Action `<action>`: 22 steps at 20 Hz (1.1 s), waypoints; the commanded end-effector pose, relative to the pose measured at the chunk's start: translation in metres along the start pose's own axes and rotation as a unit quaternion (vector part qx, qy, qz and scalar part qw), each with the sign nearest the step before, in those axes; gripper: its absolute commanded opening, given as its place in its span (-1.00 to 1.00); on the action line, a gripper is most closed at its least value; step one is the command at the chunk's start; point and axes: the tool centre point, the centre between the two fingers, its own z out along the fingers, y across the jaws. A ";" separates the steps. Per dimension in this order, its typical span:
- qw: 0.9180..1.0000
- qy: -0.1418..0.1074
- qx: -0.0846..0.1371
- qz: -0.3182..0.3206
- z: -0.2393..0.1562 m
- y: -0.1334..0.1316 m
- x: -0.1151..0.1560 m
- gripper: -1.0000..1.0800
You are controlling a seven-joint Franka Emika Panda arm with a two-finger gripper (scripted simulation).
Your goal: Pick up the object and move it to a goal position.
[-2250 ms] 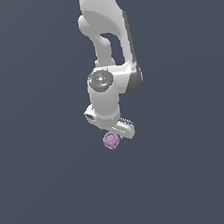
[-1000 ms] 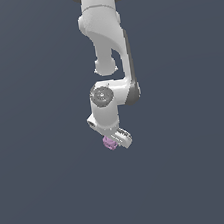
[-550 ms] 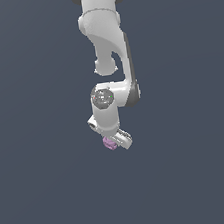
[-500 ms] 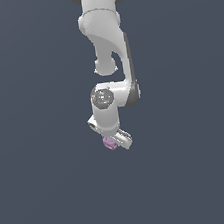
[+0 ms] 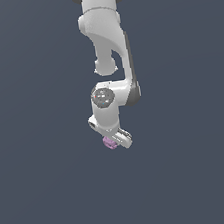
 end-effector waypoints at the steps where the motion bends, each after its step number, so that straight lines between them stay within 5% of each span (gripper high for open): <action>1: 1.000 0.000 0.000 0.000 -0.005 -0.002 -0.003 -1.00; 11: 1.000 0.000 0.000 0.000 -0.055 -0.014 -0.036 -1.00; 22: 1.000 0.001 0.000 0.000 -0.161 -0.039 -0.103 -1.00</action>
